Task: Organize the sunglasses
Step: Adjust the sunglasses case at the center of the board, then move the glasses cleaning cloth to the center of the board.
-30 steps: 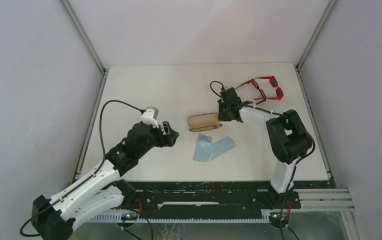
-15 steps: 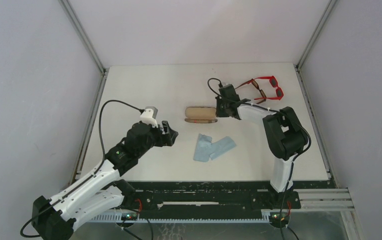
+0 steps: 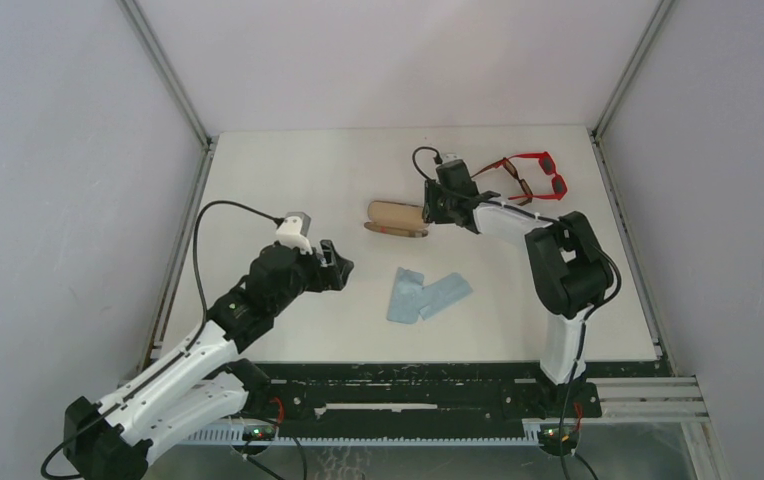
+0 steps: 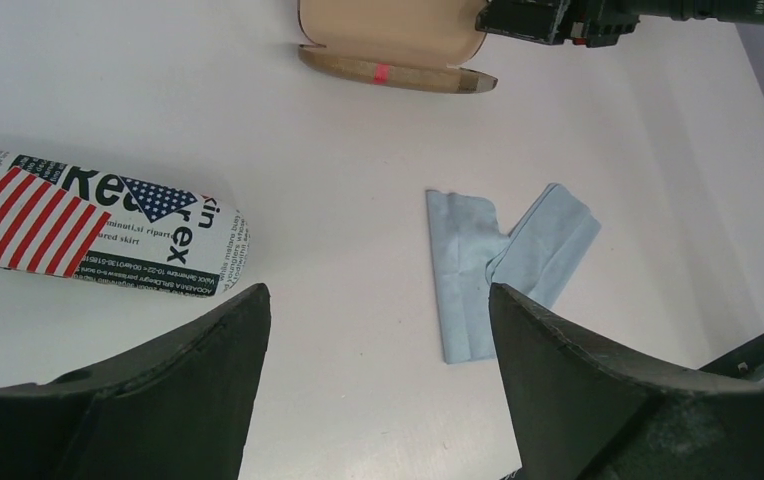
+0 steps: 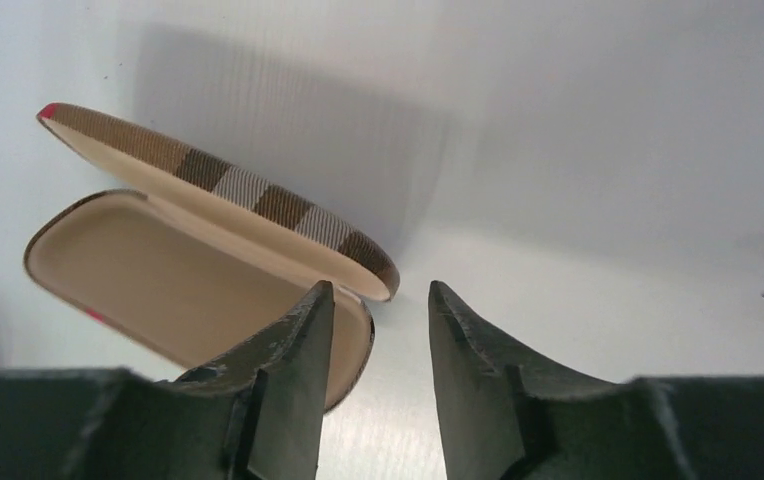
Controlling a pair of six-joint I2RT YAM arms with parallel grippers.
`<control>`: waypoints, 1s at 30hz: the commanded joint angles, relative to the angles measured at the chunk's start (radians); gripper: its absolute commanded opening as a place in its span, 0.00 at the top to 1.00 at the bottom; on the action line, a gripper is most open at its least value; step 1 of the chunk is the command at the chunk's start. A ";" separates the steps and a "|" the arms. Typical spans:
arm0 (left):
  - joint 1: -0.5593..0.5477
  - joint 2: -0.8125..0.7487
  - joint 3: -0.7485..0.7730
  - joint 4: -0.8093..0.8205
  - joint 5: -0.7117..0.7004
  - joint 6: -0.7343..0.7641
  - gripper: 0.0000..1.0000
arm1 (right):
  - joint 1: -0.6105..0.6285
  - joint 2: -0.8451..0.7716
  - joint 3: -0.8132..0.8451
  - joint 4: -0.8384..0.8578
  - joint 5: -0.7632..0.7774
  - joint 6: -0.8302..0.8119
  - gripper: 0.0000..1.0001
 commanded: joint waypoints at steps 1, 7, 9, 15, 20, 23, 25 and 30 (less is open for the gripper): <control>0.012 -0.030 -0.015 0.003 -0.010 0.000 0.15 | -0.009 -0.160 -0.027 0.017 0.037 -0.041 0.59; 0.014 -0.029 -0.037 0.004 -0.014 -0.003 0.14 | 0.005 -0.364 -0.157 -0.030 0.086 -0.032 0.57; 0.014 -0.017 -0.047 0.018 -0.002 -0.006 0.14 | 0.036 -0.420 -0.194 -0.074 0.120 -0.033 0.57; 0.014 0.029 -0.074 0.055 0.036 -0.020 0.17 | 0.209 -0.496 -0.272 -0.208 0.214 -0.050 0.55; 0.012 0.026 -0.102 0.078 0.046 -0.050 0.21 | 0.385 -0.478 -0.313 -0.223 0.202 -0.011 0.54; 0.012 -0.010 -0.131 0.069 0.007 -0.085 0.23 | 0.480 -0.436 -0.313 -0.197 0.185 0.026 0.53; 0.012 -0.048 -0.154 0.066 -0.016 -0.109 0.24 | 0.509 -0.397 -0.312 -0.190 0.198 0.069 0.53; 0.013 -0.139 -0.199 0.040 -0.053 -0.148 0.25 | 0.538 -0.330 -0.303 -0.132 0.129 0.121 0.55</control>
